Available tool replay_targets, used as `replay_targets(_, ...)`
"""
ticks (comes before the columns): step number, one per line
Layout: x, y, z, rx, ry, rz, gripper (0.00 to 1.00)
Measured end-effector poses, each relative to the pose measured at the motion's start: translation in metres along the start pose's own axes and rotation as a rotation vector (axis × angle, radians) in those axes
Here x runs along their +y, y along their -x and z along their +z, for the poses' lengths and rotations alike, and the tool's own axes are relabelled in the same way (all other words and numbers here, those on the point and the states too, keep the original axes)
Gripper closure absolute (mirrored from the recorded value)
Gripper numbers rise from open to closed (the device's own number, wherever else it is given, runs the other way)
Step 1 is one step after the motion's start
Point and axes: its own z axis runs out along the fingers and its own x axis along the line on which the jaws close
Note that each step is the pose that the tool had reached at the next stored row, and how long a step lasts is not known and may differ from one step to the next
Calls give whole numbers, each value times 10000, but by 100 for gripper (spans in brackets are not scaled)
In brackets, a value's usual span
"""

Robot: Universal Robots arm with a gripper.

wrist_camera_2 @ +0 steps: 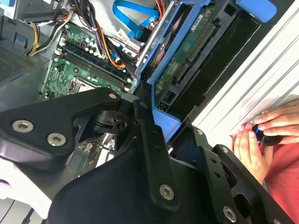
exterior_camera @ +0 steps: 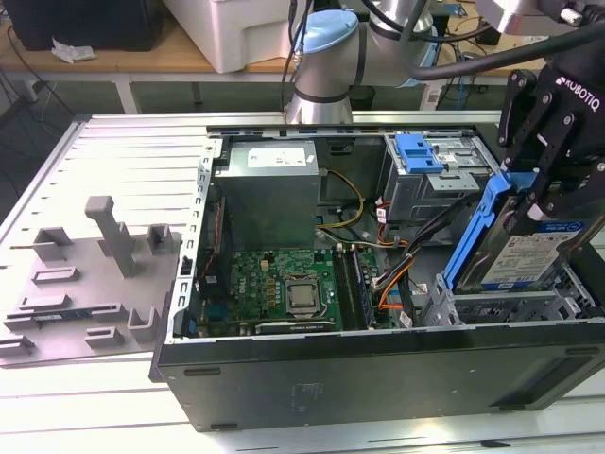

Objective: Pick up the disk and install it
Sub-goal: 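Insert the disk into the insertion slot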

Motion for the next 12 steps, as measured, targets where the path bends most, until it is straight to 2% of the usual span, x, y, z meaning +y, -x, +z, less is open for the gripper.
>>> replay_targets(12,-1,-6,65,1,0,0,63)
